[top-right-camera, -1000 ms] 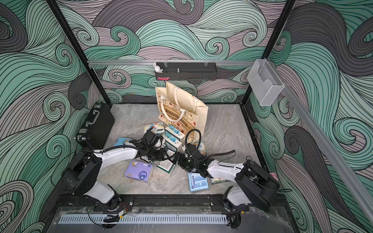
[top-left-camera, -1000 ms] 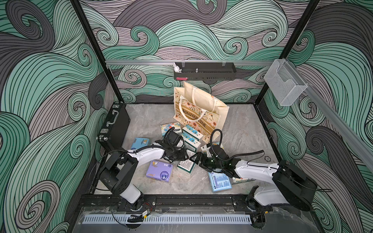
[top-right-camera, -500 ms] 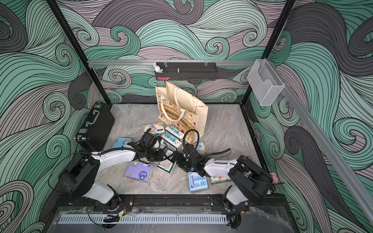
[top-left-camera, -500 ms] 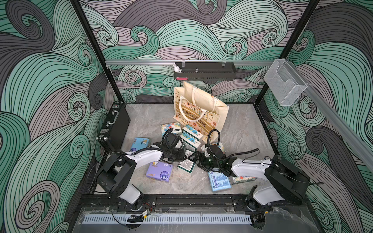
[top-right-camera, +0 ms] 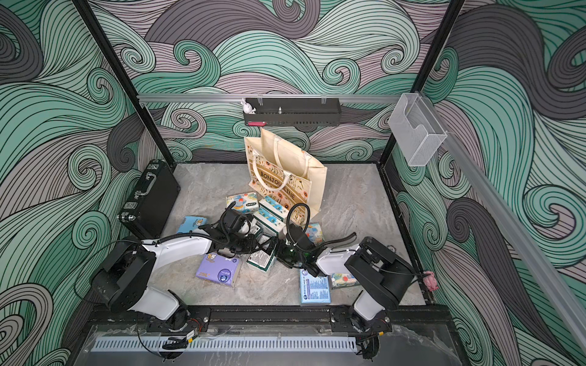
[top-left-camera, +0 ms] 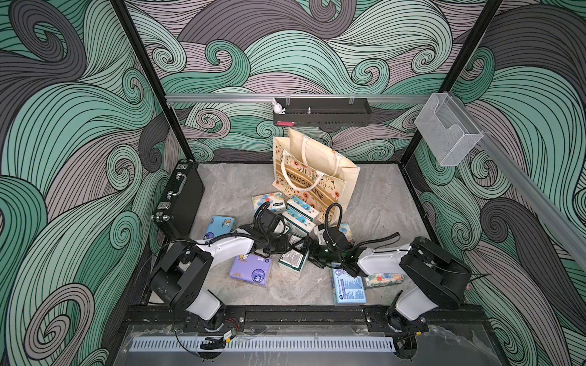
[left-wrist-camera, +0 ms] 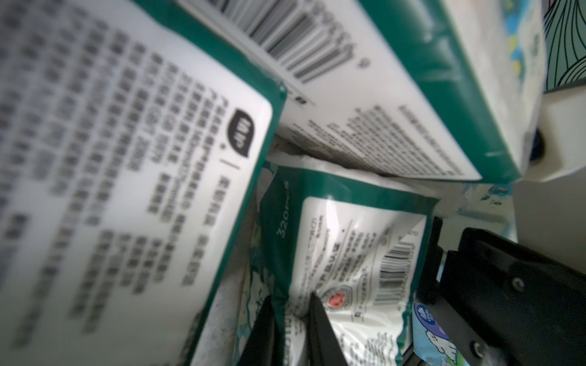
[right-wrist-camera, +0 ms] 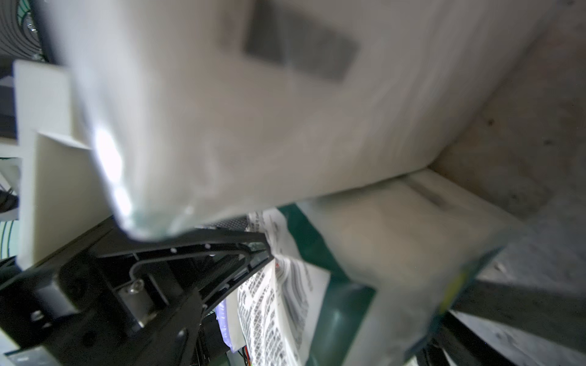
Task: Put tissues into the canvas bag
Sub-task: Pick up the pack of facial tissues from the center of the board.
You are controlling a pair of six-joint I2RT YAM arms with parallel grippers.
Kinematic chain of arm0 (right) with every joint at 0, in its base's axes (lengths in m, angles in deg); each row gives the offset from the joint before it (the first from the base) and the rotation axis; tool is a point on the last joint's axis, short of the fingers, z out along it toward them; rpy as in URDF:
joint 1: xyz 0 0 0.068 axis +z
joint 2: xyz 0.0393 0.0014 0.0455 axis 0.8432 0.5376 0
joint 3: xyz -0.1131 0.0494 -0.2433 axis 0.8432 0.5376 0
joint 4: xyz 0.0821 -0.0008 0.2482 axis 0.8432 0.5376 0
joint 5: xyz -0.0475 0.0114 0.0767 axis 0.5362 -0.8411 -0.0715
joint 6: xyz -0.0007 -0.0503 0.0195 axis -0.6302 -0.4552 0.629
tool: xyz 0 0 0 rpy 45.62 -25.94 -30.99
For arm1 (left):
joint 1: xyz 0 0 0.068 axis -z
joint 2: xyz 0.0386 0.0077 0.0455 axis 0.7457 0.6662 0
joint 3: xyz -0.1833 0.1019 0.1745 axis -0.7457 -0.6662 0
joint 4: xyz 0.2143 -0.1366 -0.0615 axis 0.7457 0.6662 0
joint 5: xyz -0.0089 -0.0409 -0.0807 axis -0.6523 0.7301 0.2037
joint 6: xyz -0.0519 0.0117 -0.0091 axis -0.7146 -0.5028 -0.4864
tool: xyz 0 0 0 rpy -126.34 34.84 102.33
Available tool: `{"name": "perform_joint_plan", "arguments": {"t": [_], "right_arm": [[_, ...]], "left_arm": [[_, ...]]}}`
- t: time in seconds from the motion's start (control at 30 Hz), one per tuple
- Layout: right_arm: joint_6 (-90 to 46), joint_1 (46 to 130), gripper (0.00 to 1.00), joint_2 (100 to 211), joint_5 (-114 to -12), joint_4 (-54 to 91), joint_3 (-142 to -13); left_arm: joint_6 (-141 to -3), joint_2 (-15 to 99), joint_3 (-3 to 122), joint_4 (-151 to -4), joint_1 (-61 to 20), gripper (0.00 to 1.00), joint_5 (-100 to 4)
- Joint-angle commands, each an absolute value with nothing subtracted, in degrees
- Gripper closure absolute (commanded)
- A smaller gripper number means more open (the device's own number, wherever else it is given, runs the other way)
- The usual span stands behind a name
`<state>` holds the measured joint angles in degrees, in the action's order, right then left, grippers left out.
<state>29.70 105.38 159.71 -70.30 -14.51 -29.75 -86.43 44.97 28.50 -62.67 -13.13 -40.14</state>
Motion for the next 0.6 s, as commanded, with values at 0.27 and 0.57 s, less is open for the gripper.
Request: {"name": "perform_joint_plan", "arguments": {"t": [0.27,0.57], "right_arm": [[29.9,105.4,0.15,163.9,-73.5,-28.5,-26.8],[24.3,105.1,0.44,157.7,-72.5,-21.0,-26.7]], "left_arm": [[-85.4,44.2,25.2,-55.7,-13.6,0.90,-42.3],[-85.4,39.2,24.9,-56.8,-13.6,0.60,-38.4]]}}
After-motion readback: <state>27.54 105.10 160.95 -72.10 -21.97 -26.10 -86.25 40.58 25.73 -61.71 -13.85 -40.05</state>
